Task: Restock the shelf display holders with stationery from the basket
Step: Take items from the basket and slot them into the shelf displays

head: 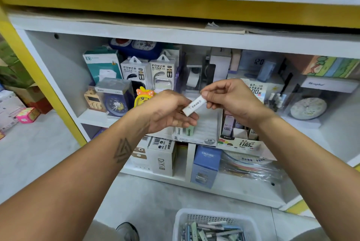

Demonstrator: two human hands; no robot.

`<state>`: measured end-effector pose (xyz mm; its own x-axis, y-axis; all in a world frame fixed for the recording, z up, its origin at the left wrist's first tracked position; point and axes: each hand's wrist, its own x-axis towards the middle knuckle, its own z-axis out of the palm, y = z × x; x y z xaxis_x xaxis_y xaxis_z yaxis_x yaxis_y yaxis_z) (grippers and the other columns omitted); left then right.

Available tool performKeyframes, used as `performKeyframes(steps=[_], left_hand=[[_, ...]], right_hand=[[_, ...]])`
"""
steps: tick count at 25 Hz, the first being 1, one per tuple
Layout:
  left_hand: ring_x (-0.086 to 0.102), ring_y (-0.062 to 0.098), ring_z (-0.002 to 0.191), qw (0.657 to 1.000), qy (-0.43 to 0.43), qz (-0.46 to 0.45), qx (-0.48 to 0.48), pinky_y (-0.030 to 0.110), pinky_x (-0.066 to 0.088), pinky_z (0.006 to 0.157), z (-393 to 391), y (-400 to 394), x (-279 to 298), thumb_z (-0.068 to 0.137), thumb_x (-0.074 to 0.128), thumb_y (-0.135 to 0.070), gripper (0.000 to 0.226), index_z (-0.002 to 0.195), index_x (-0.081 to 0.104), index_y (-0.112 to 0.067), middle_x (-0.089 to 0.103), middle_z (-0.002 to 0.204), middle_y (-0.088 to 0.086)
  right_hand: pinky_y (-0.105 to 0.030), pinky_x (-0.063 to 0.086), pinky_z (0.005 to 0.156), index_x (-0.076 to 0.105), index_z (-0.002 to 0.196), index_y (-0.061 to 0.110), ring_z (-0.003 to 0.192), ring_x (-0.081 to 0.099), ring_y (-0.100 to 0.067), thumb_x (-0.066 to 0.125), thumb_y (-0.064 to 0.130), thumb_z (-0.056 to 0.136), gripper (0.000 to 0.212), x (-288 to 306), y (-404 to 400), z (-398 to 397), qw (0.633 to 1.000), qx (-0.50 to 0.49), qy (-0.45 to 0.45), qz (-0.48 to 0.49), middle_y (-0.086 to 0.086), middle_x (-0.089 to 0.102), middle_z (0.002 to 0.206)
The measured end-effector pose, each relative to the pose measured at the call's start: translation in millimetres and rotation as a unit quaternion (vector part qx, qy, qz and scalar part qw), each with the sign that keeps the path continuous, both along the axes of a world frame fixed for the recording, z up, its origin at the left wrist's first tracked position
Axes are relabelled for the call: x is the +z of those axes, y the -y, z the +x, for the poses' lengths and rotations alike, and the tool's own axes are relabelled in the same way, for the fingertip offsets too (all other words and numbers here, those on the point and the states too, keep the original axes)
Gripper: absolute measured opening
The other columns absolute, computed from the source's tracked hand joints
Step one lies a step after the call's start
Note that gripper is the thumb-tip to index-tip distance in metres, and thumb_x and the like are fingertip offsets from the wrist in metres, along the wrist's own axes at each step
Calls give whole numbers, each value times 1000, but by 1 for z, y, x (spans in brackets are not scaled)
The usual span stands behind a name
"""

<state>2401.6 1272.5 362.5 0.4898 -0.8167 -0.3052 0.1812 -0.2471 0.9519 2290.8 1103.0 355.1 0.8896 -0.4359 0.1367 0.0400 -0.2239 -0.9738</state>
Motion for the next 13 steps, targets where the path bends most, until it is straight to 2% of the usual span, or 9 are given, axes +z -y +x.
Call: performKeyframes(steps=[5,9,11,13], left_hand=[[71,29,68,1000,-7,4,12,32,57,62,-1,1,-2,100,42,4,21,100,62,1,72,84,24],[71,28,74,1000,-16,-11,23,31,60,65,2,5,-6,96,49,9,19,111,60,6,72,89,25],[71,28,77,999,13,-23,29,31,61,69,2,6,-9,90,56,14,23,112,60,8,70,91,25],[69,31,78,995,81,-28,56,38,62,77,3,7,-11,82,63,21,27,105,63,7,67,91,25]], right_hand=[[-19,57,62,76,95,2,66,71,-18,73,0,86,9,2,6,-11,1000,-9,3,20,-15,74,76],[-21,59,72,75,96,1,77,73,-23,69,-6,87,12,3,9,-15,998,-5,9,59,-19,75,87],[-24,59,79,76,95,4,86,74,-26,71,-7,85,16,3,11,-15,999,-6,9,45,-17,76,90],[-31,58,89,78,94,11,96,74,-29,74,-7,82,22,2,13,-14,1000,-8,-1,10,-14,77,94]])
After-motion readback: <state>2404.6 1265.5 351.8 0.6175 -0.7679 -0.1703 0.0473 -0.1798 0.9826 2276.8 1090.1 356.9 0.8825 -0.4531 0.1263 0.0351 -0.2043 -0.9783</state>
